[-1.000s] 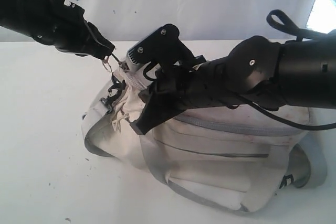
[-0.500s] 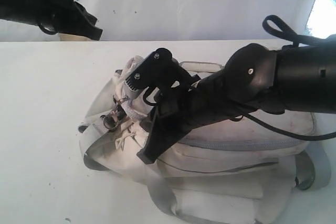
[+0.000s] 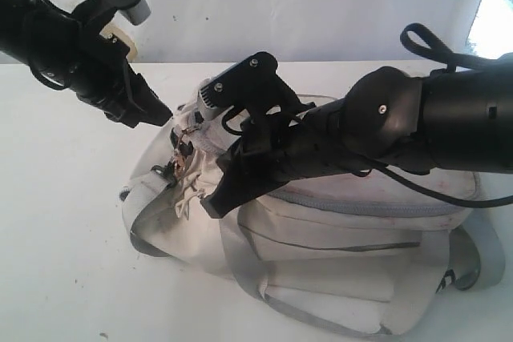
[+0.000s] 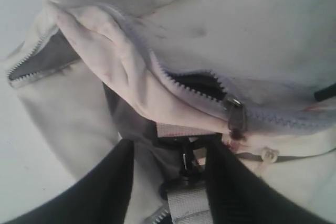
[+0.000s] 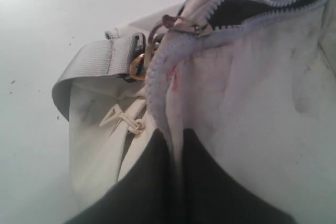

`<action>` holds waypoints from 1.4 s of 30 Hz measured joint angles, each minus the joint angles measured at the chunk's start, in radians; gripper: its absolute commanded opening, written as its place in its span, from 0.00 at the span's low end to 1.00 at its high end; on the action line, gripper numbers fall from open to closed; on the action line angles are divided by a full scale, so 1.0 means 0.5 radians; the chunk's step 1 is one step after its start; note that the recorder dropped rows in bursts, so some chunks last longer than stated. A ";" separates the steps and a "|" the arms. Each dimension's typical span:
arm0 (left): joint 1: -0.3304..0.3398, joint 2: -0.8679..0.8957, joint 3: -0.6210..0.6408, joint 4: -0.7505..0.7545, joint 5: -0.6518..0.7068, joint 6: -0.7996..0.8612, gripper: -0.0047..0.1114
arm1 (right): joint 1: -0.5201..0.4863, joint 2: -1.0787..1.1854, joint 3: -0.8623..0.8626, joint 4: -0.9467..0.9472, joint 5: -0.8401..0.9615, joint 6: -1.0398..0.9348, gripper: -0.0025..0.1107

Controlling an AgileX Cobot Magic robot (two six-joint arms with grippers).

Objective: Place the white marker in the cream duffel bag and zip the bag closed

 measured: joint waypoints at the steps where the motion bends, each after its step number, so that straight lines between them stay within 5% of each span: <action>1: 0.000 0.004 0.000 0.000 0.020 0.000 0.46 | 0.000 0.000 0.000 0.000 -0.003 0.010 0.02; 11: 0.000 0.140 -0.004 -0.073 0.313 0.000 0.46 | 0.000 0.000 0.000 0.000 -0.003 0.053 0.02; 20: 0.000 0.199 -0.004 -0.342 0.309 0.102 0.45 | 0.000 0.000 0.000 0.000 -0.003 0.053 0.02; 31: 0.000 0.306 -0.004 -0.430 0.208 0.241 0.04 | 0.000 0.000 0.004 0.000 -0.008 0.053 0.02; 42: 0.000 0.272 -0.067 -0.218 0.209 0.121 0.04 | 0.000 0.000 0.004 0.000 -0.015 0.053 0.02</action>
